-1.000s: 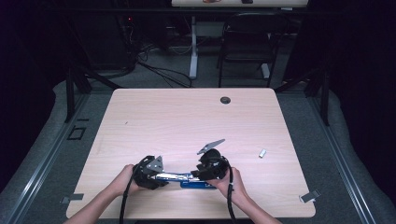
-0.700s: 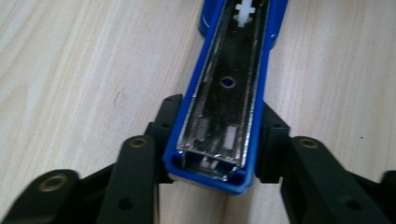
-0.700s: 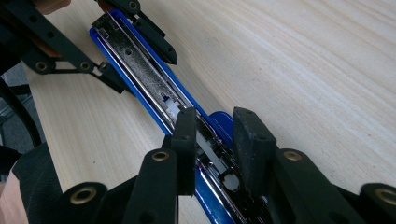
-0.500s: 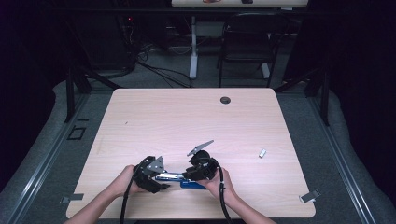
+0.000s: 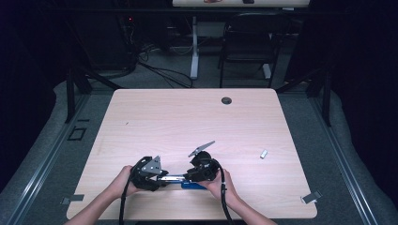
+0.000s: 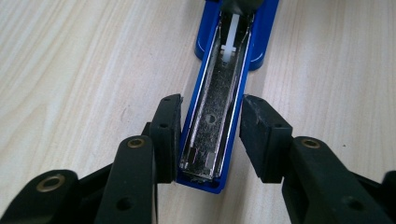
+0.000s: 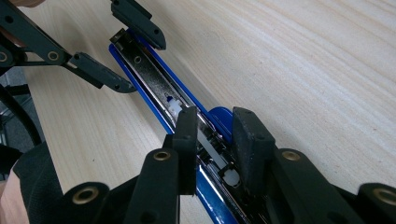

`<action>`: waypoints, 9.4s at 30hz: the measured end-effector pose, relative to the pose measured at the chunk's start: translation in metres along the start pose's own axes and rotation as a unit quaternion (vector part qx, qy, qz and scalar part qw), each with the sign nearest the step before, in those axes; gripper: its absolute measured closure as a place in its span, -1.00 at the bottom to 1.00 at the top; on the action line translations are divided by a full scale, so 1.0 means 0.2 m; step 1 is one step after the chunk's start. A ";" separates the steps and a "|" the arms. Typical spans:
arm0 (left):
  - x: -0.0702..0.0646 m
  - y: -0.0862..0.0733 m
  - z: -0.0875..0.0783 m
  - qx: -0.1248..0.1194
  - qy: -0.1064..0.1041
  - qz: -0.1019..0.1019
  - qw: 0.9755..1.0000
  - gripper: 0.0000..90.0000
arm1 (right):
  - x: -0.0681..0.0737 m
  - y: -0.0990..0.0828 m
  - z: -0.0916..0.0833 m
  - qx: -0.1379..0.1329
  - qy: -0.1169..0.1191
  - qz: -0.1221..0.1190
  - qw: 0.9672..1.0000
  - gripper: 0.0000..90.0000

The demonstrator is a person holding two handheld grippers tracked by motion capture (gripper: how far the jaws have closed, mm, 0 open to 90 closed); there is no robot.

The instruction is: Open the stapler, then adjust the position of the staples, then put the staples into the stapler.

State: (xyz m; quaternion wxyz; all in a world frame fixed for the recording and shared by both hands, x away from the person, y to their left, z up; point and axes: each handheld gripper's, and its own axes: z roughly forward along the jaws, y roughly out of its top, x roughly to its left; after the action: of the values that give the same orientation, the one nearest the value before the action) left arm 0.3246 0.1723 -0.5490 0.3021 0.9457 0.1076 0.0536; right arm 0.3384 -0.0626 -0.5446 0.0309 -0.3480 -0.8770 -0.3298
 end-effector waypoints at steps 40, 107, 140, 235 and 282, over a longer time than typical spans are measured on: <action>0.02 0.04 0.08 0.034 -0.020 0.031 0.999 0.37 | -0.20 -0.17 -0.25 0.024 -0.048 -0.013 0.998 0.90; 0.04 0.03 0.05 0.000 -0.027 0.048 0.998 0.37 | -0.92 -0.40 -0.61 0.027 -0.286 0.222 0.932 -0.03; 0.03 0.03 0.06 0.006 -0.026 0.050 0.998 0.37 | -0.91 -0.39 -0.60 0.065 -0.281 0.223 0.931 0.73; 0.03 0.01 0.09 0.013 -0.028 0.044 0.999 0.38 | -0.32 -0.28 -0.31 0.131 -0.143 0.016 0.981 0.73; 0.02 0.01 0.08 0.011 -0.024 0.059 0.998 0.41 | -0.32 -0.20 -0.48 0.040 -0.128 -0.069 0.989 0.74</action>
State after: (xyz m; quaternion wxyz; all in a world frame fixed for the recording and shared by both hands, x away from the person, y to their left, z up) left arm 0.3320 0.1621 -0.5608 0.2903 0.9547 0.0449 0.0478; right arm 0.3452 -0.1798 -0.5089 -0.0902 -0.3246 -0.9082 -0.2484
